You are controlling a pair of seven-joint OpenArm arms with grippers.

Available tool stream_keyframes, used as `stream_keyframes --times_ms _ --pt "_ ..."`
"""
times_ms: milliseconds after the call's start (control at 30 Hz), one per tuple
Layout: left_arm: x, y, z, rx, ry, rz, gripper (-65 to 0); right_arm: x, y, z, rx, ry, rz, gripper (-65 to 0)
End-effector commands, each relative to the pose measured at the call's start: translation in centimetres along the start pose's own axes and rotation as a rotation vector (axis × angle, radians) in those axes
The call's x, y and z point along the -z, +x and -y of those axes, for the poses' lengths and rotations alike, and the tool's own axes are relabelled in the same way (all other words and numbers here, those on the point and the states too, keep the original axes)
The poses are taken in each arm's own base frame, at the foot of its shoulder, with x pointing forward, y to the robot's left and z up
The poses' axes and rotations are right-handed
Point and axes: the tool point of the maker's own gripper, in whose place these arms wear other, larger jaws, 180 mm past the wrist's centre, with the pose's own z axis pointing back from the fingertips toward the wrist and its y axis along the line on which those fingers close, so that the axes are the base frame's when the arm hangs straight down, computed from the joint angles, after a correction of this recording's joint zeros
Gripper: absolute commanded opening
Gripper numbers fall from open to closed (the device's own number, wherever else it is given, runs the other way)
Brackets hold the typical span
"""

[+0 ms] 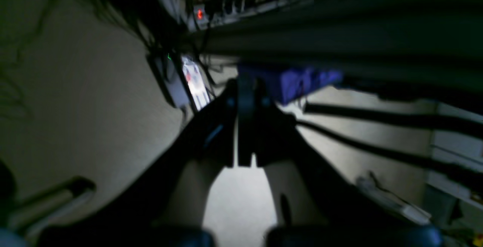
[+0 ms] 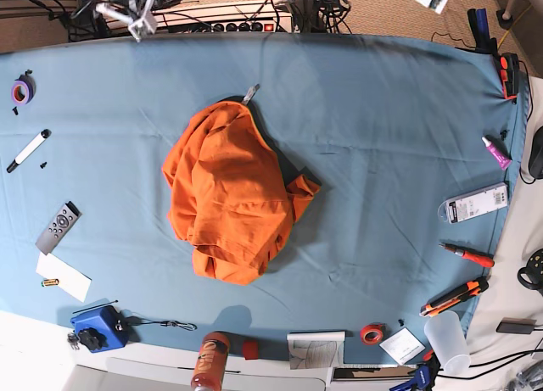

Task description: Layout the t-shirt on the table in an organized manner, then fold the t-shirt properly

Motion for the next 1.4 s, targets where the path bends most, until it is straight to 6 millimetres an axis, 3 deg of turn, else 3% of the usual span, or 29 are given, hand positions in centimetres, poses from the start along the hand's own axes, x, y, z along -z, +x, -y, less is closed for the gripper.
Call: stream_keyframes --times_ms 0,167,333,533,667,800,900,967,1367 --pt "-0.5 0.7 0.7 0.020 -0.015 0.022 -65.0 -0.8 1.0 0.0 -0.023 -0.003 0.035 -65.0" --pt "-1.0 4.5 1.9 0.117 -0.027 0.103 -65.0 -2.6 5.4 0.0 -0.083 -0.036 0.170 -65.0" --pt "-1.3 8.7 2.9 0.210 -0.034 0.214 -65.0 -3.0 8.6 1.0 -0.105 -0.070 0.258 -65.0" --pt "-1.7 13.9 3.2 0.283 -0.041 0.398 -65.0 -3.5 11.9 2.7 -0.134 -0.127 0.341 -65.0" --pt "-1.5 16.2 2.8 0.343 -0.020 0.449 -65.0 -3.9 13.5 4.0 -0.167 -0.188 0.373 -65.0" --pt "-1.6 18.2 2.5 0.390 -0.003 0.492 -63.4 -4.3 14.9 4.7 -0.185 -0.221 0.409 -65.0" --pt "-1.8 19.5 2.6 0.409 -0.004 0.533 -48.1 -4.6 15.5 4.7 -0.188 -0.221 0.439 -45.6" --pt "-2.1 20.3 2.6 0.429 0.004 0.569 -43.0 -4.9 16.1 4.5 -0.193 -0.218 0.477 -37.5" --pt "-2.1 21.9 1.7 0.525 0.082 0.591 -42.3 -5.6 19.4 4.1 -0.547 -0.192 0.468 -37.4"
